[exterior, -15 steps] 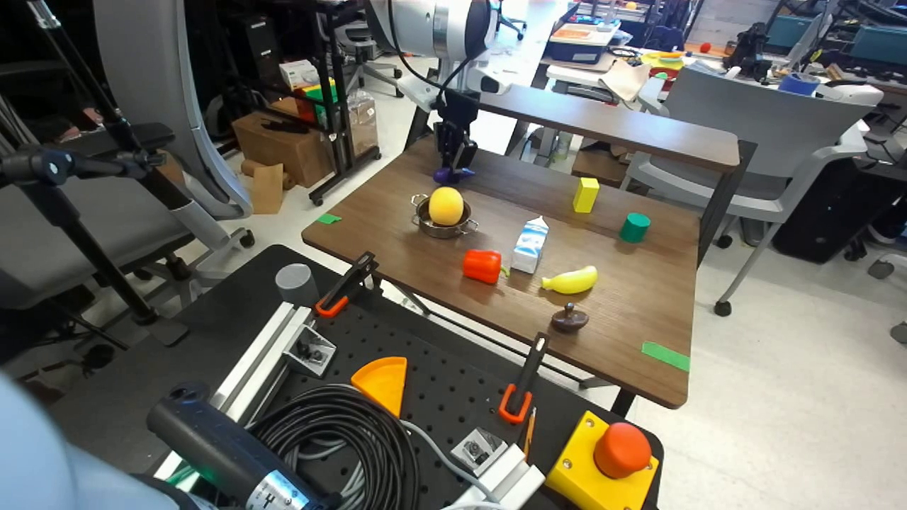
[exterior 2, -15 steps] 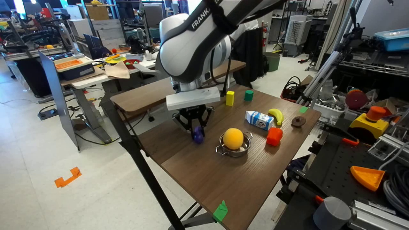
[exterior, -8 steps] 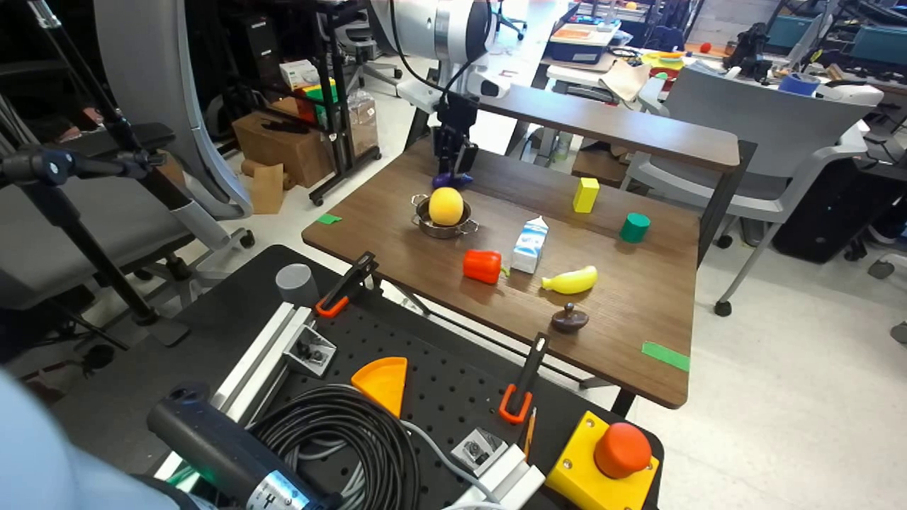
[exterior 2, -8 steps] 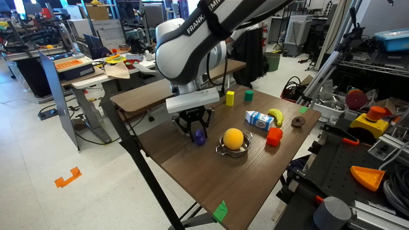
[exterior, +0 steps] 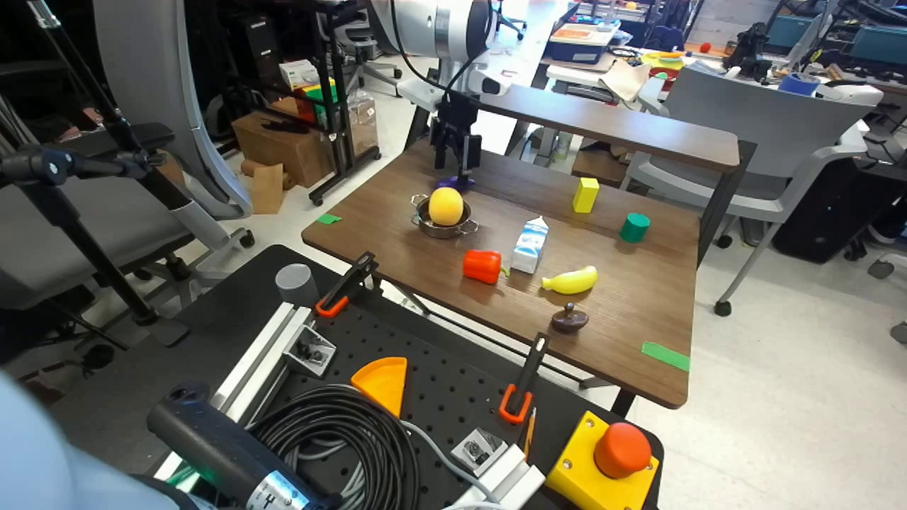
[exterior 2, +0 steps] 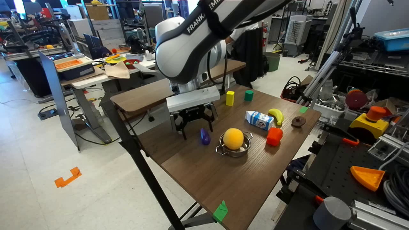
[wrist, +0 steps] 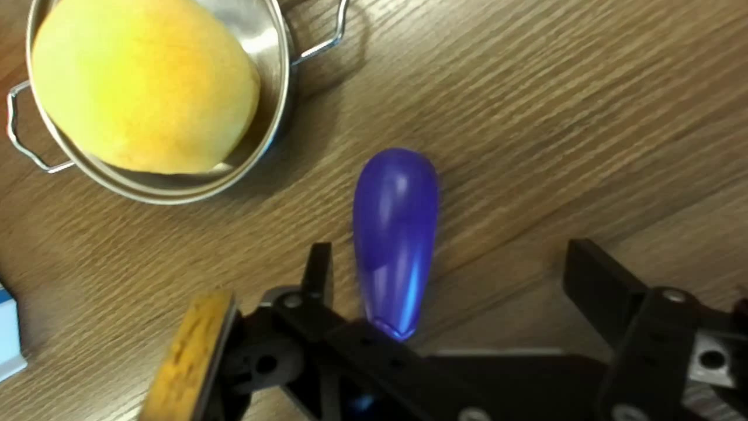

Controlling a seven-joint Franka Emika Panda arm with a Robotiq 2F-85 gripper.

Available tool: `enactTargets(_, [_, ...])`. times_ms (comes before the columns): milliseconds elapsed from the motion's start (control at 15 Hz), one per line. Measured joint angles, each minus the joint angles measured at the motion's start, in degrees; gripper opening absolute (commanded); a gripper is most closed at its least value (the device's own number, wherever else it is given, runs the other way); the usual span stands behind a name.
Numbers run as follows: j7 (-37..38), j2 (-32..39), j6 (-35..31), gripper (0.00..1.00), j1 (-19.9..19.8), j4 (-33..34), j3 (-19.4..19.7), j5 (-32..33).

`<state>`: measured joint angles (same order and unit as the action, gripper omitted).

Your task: Move the eggplant to the left, move the milk carton backwards

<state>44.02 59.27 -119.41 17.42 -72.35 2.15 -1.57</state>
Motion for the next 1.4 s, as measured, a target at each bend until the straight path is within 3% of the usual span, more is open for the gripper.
enactTargets(400, [-0.5,-4.2,-5.5,1.0,-0.2,-4.7,1.2,0.1])
enactTargets(1400, [-1.9,-20.6,-15.4,1.0,-6.9,-33.5,6.8,0.2])
